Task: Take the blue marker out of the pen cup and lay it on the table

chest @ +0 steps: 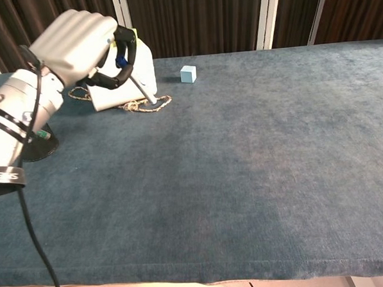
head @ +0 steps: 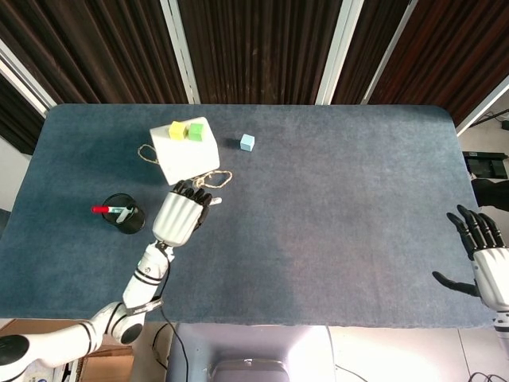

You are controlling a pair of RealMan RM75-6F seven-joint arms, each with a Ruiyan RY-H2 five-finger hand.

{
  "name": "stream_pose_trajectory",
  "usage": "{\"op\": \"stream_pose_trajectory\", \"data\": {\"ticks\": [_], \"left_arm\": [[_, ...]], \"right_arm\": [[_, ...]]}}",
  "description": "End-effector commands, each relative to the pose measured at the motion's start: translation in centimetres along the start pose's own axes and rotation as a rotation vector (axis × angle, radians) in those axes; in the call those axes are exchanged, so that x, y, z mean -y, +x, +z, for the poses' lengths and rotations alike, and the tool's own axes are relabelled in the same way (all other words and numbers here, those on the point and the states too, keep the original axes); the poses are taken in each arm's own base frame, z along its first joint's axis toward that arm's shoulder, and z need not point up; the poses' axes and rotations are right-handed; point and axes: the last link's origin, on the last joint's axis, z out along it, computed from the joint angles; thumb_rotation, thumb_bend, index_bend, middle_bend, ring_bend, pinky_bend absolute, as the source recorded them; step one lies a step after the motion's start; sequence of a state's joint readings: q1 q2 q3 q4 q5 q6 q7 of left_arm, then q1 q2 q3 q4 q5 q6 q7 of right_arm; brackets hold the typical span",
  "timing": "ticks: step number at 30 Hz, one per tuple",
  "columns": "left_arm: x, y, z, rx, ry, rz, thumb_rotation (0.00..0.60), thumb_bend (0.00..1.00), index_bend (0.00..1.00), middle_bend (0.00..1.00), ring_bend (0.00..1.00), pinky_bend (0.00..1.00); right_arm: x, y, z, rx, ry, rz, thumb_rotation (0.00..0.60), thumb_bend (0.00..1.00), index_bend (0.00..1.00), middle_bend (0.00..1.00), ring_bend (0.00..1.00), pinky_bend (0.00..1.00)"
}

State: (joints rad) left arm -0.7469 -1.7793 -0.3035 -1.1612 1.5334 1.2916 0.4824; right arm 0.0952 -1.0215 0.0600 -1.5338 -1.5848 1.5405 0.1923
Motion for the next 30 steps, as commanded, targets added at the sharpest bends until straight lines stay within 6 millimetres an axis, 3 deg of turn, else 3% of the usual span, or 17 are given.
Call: {"op": "stream_pose_trajectory", "data": {"ticks": [1, 4, 7, 10, 13, 19, 23, 27, 30], "left_arm": [[-1.9, -2.3, 2.0, 0.037, 0.057, -0.036, 0.6, 0.45, 0.59, 0.69, 0.64, 0.4], [-2.2, -3.3, 2.2, 0.078, 0.088, -0.029, 0.6, 0.39, 0.47, 0.6, 0.56, 0.37], [-2.2, -3.7, 1.8, 0.142, 0.122, -0.039, 0.6, 0.31, 0.15, 0.33, 0.31, 0.24], [-1.8, -2.6, 1.2, 0.171, 0.146, -0.089, 0.6, 0.28, 0.01, 0.14, 0.1, 0.12], [-0.7, -0.8, 0.2, 0.179, 0.173, -0.13, 0.6, 0.27, 0.0, 0.05, 0.02, 0.06], [3.3, 3.5, -4.1, 0.209, 0.211, -0.148, 0.6, 0.27, 0.0, 0.04, 0.0, 0.03], [8.1, 5.8, -7.9, 0.175, 0.281, -0.078, 0.6, 0.27, 0.0, 0.07, 0.04, 0.02], [13.7, 7.1, -13.3, 0.209, 0.36, -0.012, 0.6, 0.27, 0.03, 0.09, 0.05, 0.02], [16.5, 7.9, -17.3, 0.239, 0.401, 0.003, 0.6, 0.27, 0.07, 0.1, 0.05, 0.02]], "right_arm": [[-0.1, 0.0, -0.1, 0.001, -0.002, 0.001, 0.6, 0.13, 0.04, 0.09, 0.0, 0.14], [-0.1, -0.1, 0.0, 0.001, -0.004, 0.002, 0.6, 0.13, 0.04, 0.09, 0.0, 0.14], [-0.2, -0.1, -0.1, 0.001, -0.005, 0.002, 0.6, 0.13, 0.04, 0.09, 0.0, 0.14], [-0.2, 0.0, -0.1, 0.0, -0.007, 0.002, 0.6, 0.13, 0.04, 0.09, 0.0, 0.14], [-0.2, 0.0, -0.1, 0.001, -0.006, 0.002, 0.6, 0.13, 0.04, 0.09, 0.0, 0.14], [-0.2, -0.1, -0.1, 0.006, -0.008, 0.004, 0.6, 0.13, 0.04, 0.09, 0.0, 0.14], [-0.3, -0.5, -0.1, 0.022, -0.007, 0.017, 0.6, 0.13, 0.04, 0.09, 0.0, 0.14], [-0.4, -1.0, 0.3, 0.05, 0.002, 0.031, 0.6, 0.13, 0.04, 0.09, 0.0, 0.14], [-0.3, -1.3, 0.5, 0.062, 0.014, 0.035, 0.6, 0.13, 0.04, 0.09, 0.0, 0.14]]}}
